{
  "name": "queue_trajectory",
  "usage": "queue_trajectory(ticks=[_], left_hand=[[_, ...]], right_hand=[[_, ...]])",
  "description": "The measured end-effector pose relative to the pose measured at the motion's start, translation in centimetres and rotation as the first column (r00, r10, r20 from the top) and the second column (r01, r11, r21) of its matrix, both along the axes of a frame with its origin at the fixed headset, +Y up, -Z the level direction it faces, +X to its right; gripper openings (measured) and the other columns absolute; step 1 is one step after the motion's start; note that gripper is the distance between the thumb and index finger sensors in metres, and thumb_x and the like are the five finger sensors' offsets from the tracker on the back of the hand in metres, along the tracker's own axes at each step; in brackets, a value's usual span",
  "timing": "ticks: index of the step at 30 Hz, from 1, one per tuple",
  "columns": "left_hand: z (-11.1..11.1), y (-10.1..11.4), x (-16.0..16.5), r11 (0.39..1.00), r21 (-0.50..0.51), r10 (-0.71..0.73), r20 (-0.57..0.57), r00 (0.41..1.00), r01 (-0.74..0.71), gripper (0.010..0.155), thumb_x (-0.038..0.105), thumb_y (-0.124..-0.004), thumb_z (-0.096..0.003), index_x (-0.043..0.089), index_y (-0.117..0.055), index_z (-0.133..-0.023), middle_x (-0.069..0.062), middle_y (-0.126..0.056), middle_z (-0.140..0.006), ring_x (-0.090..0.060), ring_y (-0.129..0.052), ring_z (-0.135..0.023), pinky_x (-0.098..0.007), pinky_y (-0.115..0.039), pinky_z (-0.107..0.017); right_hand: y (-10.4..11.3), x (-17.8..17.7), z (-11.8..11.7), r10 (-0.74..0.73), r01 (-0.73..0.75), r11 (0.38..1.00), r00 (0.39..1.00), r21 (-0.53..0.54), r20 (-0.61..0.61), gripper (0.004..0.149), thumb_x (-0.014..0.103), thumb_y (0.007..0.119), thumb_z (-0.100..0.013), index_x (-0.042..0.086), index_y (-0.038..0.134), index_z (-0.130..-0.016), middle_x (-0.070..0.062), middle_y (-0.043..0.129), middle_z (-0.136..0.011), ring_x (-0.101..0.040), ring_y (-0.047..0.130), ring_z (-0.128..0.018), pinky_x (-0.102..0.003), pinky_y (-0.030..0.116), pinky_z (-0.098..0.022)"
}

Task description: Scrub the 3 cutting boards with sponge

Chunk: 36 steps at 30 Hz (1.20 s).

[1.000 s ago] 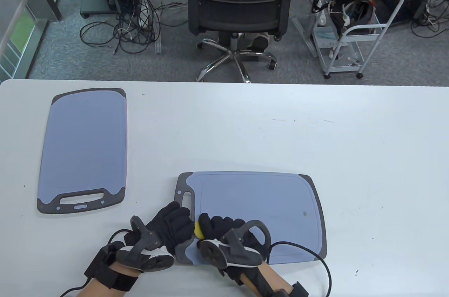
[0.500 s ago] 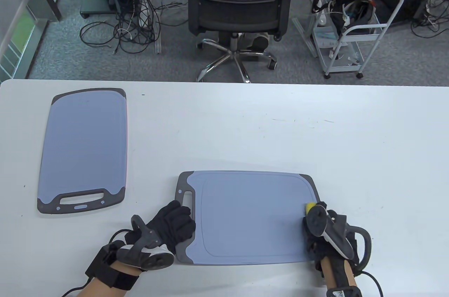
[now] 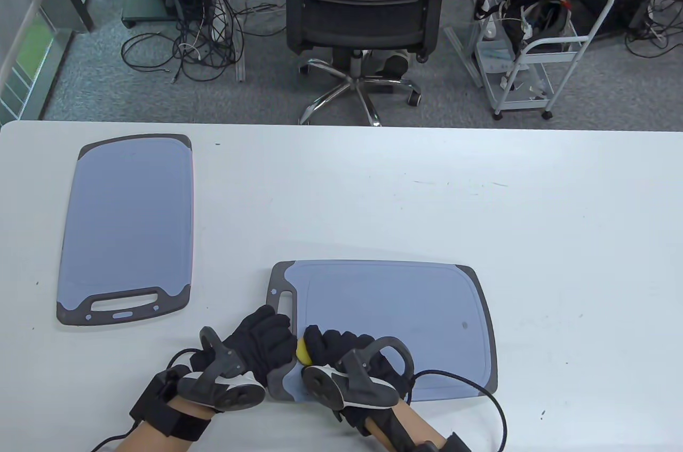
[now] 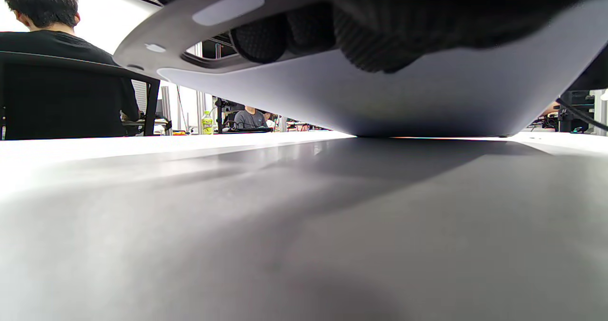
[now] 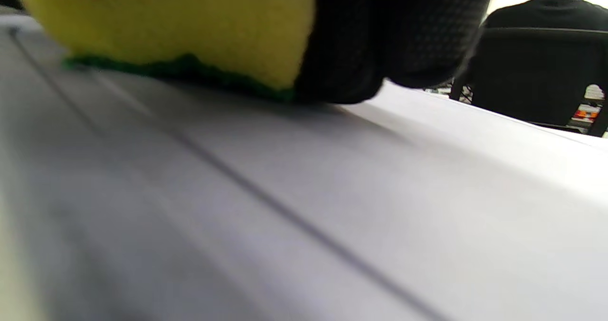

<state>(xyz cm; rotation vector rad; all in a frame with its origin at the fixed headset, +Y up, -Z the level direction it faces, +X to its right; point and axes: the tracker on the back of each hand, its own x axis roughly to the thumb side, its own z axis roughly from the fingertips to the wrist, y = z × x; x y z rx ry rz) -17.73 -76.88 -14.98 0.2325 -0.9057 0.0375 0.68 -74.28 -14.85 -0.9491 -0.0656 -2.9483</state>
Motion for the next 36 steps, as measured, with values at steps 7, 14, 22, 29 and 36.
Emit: queue_trajectory(ticks=[7,14,22,29,36], left_hand=[[0.0,0.0,0.1,1.000,-0.005,-0.006,0.001,1.000,0.006,0.043,0.039,-0.084,-0.0571,0.028,-0.060,-0.092,0.004,-0.075,-0.092,-0.026,-0.074,-0.099,-0.057,-0.058,-0.076],[-0.1,0.0,0.2,1.000,-0.007,-0.010,0.003,1.000,0.010,0.043,0.039,-0.083,-0.0574,0.028,-0.059,-0.092,0.004,-0.075,-0.093,-0.026,-0.073,-0.100,-0.057,-0.057,-0.077],[-0.1,0.0,0.2,1.000,-0.007,-0.009,0.004,1.000,0.009,0.043,0.039,-0.083,-0.0573,0.028,-0.060,-0.092,0.004,-0.075,-0.092,-0.026,-0.074,-0.099,-0.057,-0.057,-0.077],[-0.1,0.0,0.2,1.000,-0.005,-0.007,0.007,1.000,0.007,0.044,0.039,-0.084,-0.0570,0.027,-0.061,-0.092,0.004,-0.076,-0.092,-0.026,-0.075,-0.099,-0.057,-0.058,-0.076],[-0.1,0.0,0.3,1.000,-0.009,-0.010,0.008,1.000,0.010,0.044,0.039,-0.084,-0.0572,0.028,-0.060,-0.092,0.004,-0.075,-0.092,-0.026,-0.074,-0.099,-0.057,-0.058,-0.077]], right_hand=[[-2.2,13.7,-1.4,0.059,-0.043,0.998,0.903,-0.046,0.425,0.069,0.055,0.068,-0.049,0.015,0.060,-0.105,-0.012,0.080,-0.082,-0.022,0.090,-0.055,-0.044,0.079,-0.047],[-3.7,24.0,-0.7,0.047,0.041,0.994,0.688,-0.104,0.724,0.069,0.052,0.070,-0.051,0.010,0.060,-0.104,-0.015,0.080,-0.082,-0.025,0.090,-0.054,-0.045,0.078,-0.045],[-1.5,8.4,-0.7,-0.051,0.061,0.998,0.958,-0.028,0.281,0.070,0.054,0.070,-0.049,0.010,0.061,-0.104,-0.014,0.079,-0.080,-0.022,0.089,-0.053,-0.044,0.079,-0.046],[0.1,0.1,1.2,-0.014,0.014,1.000,1.000,0.014,-0.018,0.070,0.057,0.066,-0.049,0.015,0.059,-0.105,-0.010,0.078,-0.082,-0.019,0.089,-0.055,-0.041,0.080,-0.047],[-1.7,12.1,0.3,0.035,-0.023,0.999,0.931,-0.038,0.363,0.069,0.055,0.068,-0.049,0.015,0.059,-0.105,-0.012,0.079,-0.082,-0.022,0.090,-0.055,-0.044,0.079,-0.046]])
